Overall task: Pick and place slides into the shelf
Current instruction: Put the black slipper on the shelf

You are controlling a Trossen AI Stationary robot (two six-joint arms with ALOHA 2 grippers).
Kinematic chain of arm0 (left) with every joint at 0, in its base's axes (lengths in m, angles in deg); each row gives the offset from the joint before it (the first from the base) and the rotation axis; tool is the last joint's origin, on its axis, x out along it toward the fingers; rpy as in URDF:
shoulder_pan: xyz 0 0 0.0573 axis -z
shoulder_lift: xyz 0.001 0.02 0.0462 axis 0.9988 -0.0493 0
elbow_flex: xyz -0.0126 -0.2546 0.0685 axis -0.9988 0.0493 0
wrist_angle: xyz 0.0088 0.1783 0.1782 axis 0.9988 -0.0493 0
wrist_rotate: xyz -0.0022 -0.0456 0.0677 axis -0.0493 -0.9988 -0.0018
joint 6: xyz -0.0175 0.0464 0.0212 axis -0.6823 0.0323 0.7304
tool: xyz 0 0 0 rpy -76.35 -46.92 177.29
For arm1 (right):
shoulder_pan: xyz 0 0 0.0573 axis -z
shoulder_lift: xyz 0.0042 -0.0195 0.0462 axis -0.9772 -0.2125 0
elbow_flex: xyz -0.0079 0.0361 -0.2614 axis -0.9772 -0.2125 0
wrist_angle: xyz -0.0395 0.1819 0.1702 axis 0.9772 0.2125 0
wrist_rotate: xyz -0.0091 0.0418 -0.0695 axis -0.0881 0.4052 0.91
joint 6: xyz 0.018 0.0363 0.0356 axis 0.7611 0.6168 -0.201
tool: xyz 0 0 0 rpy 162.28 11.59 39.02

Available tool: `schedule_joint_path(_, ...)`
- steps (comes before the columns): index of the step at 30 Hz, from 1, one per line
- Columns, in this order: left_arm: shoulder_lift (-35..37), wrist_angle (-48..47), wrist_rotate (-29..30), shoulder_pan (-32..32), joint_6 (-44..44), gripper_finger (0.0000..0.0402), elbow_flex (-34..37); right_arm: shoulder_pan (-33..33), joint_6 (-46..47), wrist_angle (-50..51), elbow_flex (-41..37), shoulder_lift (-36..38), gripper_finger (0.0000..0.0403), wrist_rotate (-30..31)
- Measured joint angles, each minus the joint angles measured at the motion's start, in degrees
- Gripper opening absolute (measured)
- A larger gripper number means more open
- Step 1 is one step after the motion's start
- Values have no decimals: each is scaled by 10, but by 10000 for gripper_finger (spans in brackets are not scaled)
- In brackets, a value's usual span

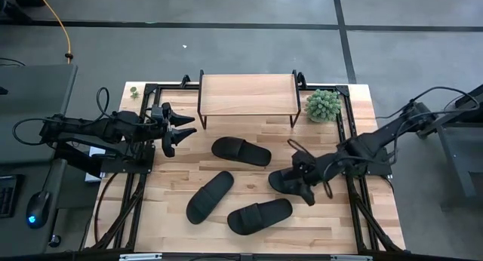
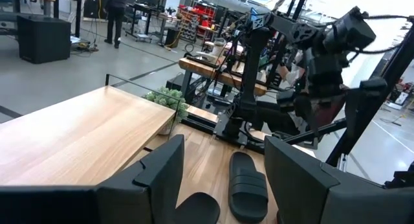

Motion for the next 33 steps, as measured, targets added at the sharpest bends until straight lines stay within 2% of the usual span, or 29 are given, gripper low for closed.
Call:
schedule_joint_path(5,0,0,0,0,0,198,0,-3,63,0,0,-26,234,18)
schedule_joint_path(18,0,-12,0,0,0,198,0,-52,119,15,0,-92,234,101)
schedule_joint_path(33,0,-12,-7,0,-1,198,0,-100,185,-3,0,-177,234,159)
